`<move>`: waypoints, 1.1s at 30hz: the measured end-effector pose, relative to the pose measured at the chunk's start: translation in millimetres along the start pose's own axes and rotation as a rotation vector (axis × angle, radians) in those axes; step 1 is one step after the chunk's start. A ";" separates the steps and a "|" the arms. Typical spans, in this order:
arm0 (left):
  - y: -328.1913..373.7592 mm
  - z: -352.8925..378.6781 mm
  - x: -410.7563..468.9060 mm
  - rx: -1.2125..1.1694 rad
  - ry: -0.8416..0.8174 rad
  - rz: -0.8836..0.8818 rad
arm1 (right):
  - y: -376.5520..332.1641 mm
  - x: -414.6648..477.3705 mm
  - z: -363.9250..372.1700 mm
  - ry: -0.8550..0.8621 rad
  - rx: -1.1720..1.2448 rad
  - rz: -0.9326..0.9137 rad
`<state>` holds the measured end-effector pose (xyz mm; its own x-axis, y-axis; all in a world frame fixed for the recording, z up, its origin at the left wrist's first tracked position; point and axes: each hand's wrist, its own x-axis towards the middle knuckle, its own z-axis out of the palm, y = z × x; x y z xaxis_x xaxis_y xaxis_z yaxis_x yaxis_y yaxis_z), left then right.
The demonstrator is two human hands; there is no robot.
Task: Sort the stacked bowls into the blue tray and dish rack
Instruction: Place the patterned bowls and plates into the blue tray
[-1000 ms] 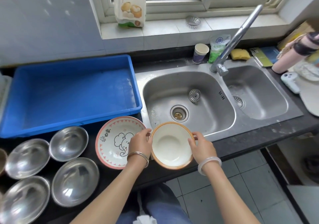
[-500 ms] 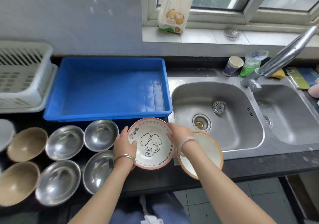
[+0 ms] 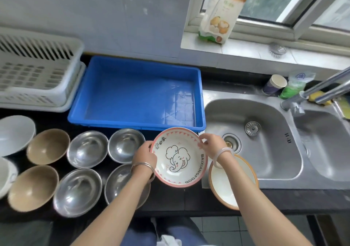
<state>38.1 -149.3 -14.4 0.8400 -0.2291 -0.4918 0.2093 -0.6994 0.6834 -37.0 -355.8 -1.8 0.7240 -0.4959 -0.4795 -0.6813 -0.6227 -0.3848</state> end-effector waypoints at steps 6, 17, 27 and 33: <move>13.1 -43.8 21.2 -0.217 0.068 -0.008 | -30.0 3.4 -30.7 0.015 0.229 -0.033; 31.7 -128.3 103.9 -0.494 0.252 0.034 | -141.4 83.6 -25.4 0.014 0.569 0.000; 9.0 -134.3 176.7 -0.604 0.270 -0.154 | -195.5 146.7 28.1 0.002 0.667 0.176; -3.0 -134.5 196.9 -0.658 0.260 -0.167 | -197.8 155.6 51.5 -0.007 0.704 0.199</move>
<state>270.3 -101.3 -40.6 0.8454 0.0705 -0.5295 0.5340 -0.1404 0.8338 204.8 -278.7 -40.9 0.5806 -0.5534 -0.5973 -0.7092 0.0168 -0.7049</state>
